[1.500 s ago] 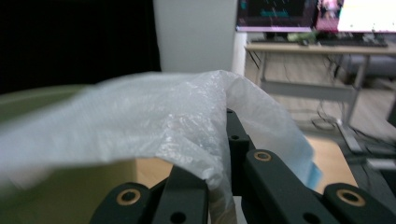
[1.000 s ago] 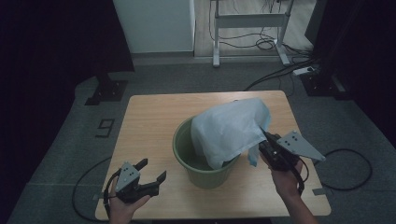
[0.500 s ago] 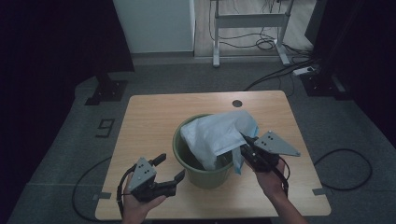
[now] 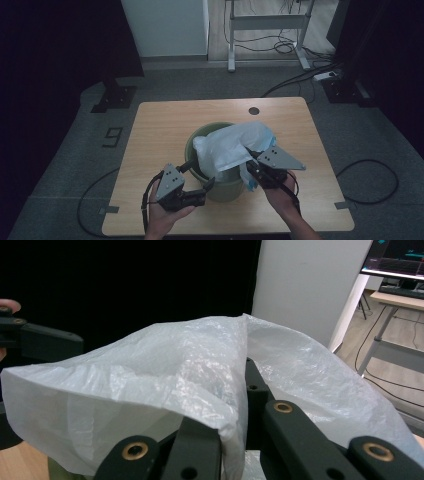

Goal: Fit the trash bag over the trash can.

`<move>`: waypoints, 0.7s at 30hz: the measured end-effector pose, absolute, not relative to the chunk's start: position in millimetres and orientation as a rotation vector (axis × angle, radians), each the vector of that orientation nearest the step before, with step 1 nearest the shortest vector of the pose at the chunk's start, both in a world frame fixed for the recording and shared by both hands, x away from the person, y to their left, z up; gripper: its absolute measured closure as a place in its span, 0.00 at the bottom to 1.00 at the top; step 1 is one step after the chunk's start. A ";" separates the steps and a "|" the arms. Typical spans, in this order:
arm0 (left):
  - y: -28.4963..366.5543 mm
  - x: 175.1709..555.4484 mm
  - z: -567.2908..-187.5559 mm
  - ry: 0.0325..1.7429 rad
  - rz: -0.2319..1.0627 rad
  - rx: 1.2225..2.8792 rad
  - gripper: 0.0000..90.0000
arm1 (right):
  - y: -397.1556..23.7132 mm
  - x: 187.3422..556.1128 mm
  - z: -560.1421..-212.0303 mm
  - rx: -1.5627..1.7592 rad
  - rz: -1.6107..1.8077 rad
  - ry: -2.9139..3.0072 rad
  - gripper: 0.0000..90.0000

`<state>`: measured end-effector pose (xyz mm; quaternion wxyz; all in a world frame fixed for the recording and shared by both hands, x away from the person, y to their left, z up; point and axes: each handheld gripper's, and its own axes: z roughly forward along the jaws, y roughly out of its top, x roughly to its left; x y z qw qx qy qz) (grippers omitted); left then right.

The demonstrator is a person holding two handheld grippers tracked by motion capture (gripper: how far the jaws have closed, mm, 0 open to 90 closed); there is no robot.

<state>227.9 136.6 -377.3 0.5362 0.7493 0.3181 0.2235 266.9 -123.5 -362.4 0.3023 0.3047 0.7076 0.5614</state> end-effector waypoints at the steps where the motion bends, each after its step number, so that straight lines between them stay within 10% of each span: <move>1: 134.5 227.9 -376.7 0.753 0.535 1.782 0.24 | -122.1 267.0 -362.6 0.806 1.485 1.880 0.97; 5: 127.4 227.8 -376.2 0.744 0.572 1.782 0.33 | -115.9 267.4 -363.6 0.793 1.474 1.899 0.96; 11: 125.0 233.9 -378.4 0.745 0.557 1.804 0.76 | -112.4 267.5 -366.0 0.775 1.492 1.936 0.89; 16: 127.2 237.6 -380.8 0.762 0.543 1.790 0.93 | -112.3 252.7 -369.5 0.756 1.532 1.938 0.50; 21: 131.5 239.7 -382.2 0.820 0.547 1.755 0.97 | -116.4 221.4 -375.9 0.766 1.549 1.916 0.32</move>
